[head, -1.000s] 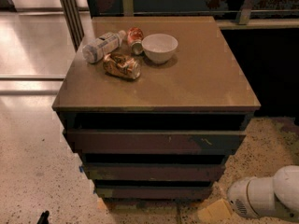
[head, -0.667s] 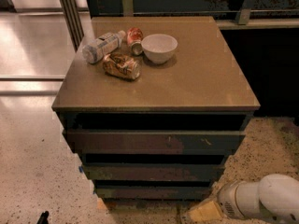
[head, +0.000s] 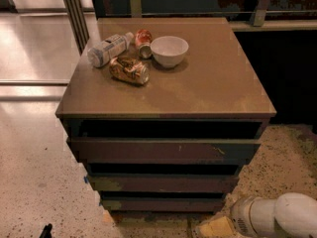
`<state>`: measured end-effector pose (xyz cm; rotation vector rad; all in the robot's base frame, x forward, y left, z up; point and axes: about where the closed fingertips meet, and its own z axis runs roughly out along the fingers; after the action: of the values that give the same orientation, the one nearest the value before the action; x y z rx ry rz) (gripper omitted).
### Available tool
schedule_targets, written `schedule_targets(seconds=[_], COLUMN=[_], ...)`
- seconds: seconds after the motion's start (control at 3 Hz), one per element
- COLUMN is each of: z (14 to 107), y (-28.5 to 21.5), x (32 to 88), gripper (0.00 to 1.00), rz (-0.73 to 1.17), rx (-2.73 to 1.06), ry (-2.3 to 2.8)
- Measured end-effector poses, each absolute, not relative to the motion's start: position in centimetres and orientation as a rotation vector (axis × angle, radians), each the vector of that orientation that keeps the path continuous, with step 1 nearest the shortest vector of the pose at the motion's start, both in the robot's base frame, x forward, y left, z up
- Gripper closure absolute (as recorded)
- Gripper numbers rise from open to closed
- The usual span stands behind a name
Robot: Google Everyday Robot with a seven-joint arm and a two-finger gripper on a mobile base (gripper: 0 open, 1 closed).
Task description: Open bottom drawer
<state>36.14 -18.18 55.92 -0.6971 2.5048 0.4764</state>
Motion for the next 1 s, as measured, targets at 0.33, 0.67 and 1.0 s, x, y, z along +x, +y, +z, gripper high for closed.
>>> schedule_targets(seconds=[0.33,0.67,1.0], z=[52.2,48.5,45.4], y=[-17.3,-16.9,-16.6], x=[36.6,37.1,37.6], gripper=[0.0,0.0,0.0], rz=[0.501,0.498,0.497], rx=[-0.601,-0.48,-0.413], ry=[2.42,2.365,2.352])
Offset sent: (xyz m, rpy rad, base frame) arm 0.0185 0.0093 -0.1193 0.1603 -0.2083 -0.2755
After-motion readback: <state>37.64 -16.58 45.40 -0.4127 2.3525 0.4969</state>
